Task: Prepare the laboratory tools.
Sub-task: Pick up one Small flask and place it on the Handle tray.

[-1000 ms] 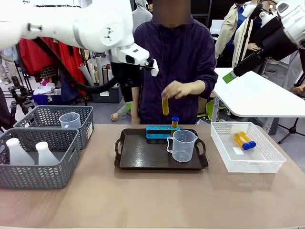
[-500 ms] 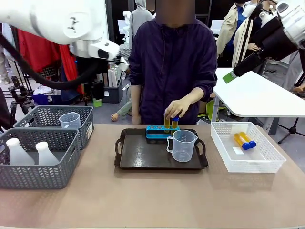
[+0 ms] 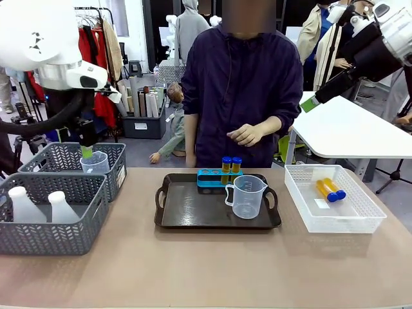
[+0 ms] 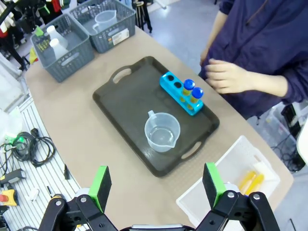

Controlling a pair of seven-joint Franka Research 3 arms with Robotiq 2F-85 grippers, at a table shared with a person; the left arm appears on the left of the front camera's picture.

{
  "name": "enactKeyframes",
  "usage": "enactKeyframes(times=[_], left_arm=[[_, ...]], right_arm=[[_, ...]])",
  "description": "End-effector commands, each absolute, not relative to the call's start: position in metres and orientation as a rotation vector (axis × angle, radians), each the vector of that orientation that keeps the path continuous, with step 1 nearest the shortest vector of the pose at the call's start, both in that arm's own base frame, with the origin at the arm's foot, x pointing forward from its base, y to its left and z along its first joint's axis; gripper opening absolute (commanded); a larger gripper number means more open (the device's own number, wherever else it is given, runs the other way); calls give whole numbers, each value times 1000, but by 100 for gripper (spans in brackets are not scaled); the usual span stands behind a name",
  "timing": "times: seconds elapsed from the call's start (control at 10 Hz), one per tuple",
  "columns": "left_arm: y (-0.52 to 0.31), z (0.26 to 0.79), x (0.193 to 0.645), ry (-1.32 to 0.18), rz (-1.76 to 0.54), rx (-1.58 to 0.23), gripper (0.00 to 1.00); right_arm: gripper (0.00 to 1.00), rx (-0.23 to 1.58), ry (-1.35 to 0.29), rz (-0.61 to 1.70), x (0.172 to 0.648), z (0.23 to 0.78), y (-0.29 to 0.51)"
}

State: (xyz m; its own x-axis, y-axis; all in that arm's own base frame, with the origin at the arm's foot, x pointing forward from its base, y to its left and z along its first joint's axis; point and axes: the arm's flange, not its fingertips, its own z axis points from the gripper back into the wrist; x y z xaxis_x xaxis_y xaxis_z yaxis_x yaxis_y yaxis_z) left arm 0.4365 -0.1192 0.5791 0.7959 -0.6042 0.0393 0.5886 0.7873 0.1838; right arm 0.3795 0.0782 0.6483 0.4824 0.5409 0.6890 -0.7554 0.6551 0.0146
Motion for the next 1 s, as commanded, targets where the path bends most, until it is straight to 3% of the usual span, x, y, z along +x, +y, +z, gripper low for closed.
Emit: enactKeyframes(times=[0.0, 0.5, 0.9], left_arm=[[-125, 586, 436, -103, -657, 181, 100], [-115, 570, 446, -91, -660, 136, 100], [-52, 541, 435, -90, -379, 121, 100]], right_arm=[[100, 361, -714, 814, 380, 649, 78], [100, 361, -714, 814, 380, 649, 78], [100, 361, -714, 814, 380, 649, 78]])
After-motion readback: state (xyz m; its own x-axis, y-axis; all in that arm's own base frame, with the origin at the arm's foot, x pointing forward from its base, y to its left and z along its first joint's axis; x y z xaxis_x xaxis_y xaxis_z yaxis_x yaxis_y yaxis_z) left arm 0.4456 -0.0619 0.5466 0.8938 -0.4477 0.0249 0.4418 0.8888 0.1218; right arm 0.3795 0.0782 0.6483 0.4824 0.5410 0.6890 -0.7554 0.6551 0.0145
